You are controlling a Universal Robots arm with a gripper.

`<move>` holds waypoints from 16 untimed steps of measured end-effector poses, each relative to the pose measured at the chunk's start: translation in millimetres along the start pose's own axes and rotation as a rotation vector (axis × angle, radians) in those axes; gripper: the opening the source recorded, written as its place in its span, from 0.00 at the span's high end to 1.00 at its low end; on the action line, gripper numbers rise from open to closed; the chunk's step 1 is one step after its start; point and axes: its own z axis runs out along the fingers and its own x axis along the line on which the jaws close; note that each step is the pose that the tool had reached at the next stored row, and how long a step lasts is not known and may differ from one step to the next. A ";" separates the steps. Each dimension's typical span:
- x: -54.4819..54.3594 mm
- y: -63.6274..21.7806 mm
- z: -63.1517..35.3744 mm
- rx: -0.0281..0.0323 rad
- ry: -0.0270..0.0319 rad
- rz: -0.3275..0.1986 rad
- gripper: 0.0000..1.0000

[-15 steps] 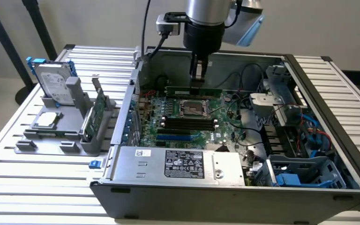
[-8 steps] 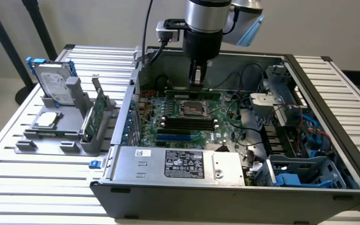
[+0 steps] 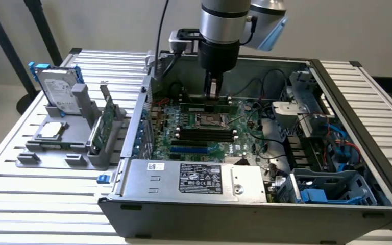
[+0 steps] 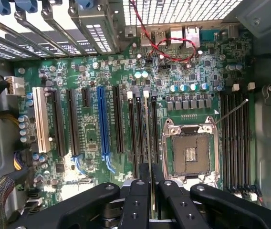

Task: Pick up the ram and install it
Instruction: 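Insert the ram into the slot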

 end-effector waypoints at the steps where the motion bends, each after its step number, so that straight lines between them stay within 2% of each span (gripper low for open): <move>1: 0.0 0.0 1.8 0.0000 0.0000 0.001 0.86; 7: 1.1 -0.1 12.7 0.0000 0.0000 0.003 0.86; 16: 8.7 -1.1 27.1 -0.0003 -0.0016 0.003 0.86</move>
